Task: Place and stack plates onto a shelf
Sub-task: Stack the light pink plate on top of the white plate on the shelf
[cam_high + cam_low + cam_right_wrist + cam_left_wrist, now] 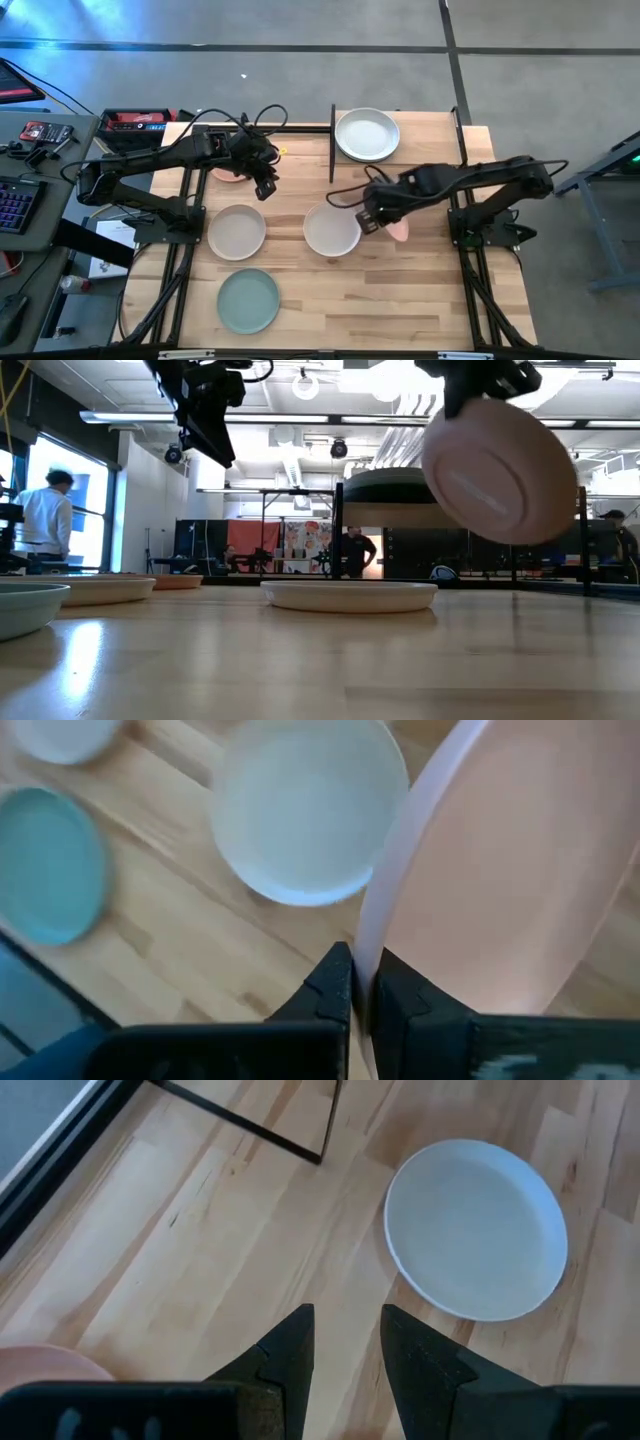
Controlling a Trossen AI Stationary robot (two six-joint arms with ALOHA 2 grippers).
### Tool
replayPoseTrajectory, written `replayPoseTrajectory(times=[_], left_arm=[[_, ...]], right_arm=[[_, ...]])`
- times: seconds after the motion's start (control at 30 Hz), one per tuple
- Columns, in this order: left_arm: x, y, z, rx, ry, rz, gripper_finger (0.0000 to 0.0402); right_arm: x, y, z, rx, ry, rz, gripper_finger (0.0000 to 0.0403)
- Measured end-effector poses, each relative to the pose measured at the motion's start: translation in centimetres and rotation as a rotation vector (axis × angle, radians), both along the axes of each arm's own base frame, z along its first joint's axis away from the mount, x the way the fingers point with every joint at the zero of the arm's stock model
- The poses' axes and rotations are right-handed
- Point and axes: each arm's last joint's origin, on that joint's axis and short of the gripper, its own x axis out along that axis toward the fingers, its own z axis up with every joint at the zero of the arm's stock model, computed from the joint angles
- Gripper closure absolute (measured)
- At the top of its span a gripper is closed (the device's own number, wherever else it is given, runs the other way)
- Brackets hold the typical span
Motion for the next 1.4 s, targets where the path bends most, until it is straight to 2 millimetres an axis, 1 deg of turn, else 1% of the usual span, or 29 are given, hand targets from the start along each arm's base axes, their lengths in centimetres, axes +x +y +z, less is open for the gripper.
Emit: replayPoseTrajectory(times=[0.2, 0.37, 0.6, 0.83, 0.93, 1.0, 1.1, 1.17, 1.27, 1.4], left_arm=[[0.0, 0.1, 0.0, 0.033, 0.012, 0.029, 0.0296], [-0.1, 0.1, 0.0, 0.027, 0.010, 0.041, 0.0296], [-0.1, 0.1, 0.0, 0.007, 0.002, 0.074, 0.0296], [-0.1, 0.2, 0.0, 0.003, 0.000, 0.105, 0.0296], [-0.1, 0.2, 0.0, 0.013, 0.001, 0.131, 0.0296], [-0.1, 0.3, 0.0, 0.026, 0.005, 0.153, 0.0296], [-0.1, 0.3, 0.0, 0.037, 0.007, 0.162, 0.0296], [-0.1, 0.3, 0.0, 0.037, 0.007, 0.162, 0.0296], [-0.1, 0.3, 0.0, 0.032, 0.005, 0.169, 0.0296], [-0.1, 0.4, 0.0, 0.025, 0.001, 0.184, 0.0296]], right_arm=[[-1.1, -0.5, 3.2, -0.061, -0.119, 0.053, 0.0403], [-2.2, -1.5, 5.6, -0.123, -0.203, 0.108, 0.0403], [-4.0, -3.7, 8.6, -0.248, -0.299, 0.168, 0.0403], [-5.6, -6.5, 10.8, -0.382, -0.340, 0.201, 0.0403], [-5.8, -7.8, 11.2, -0.460, -0.324, 0.249, 0.0403], [-5.9, -8.6, 11.2, -0.529, -0.302, 0.311, 0.0403], [-5.6, -9.6, 10.9, -0.610, -0.242, 0.420, 0.0403], [-5.0, -10.2, 10.5, -0.643, -0.202, 0.491, 0.0403], [-3.7, -10.7, 9.3, -0.671, -0.119, 0.632, 0.0403], [-1.8, -11.3, 7.0, -0.677, 0.050, 0.852, 0.0403]])
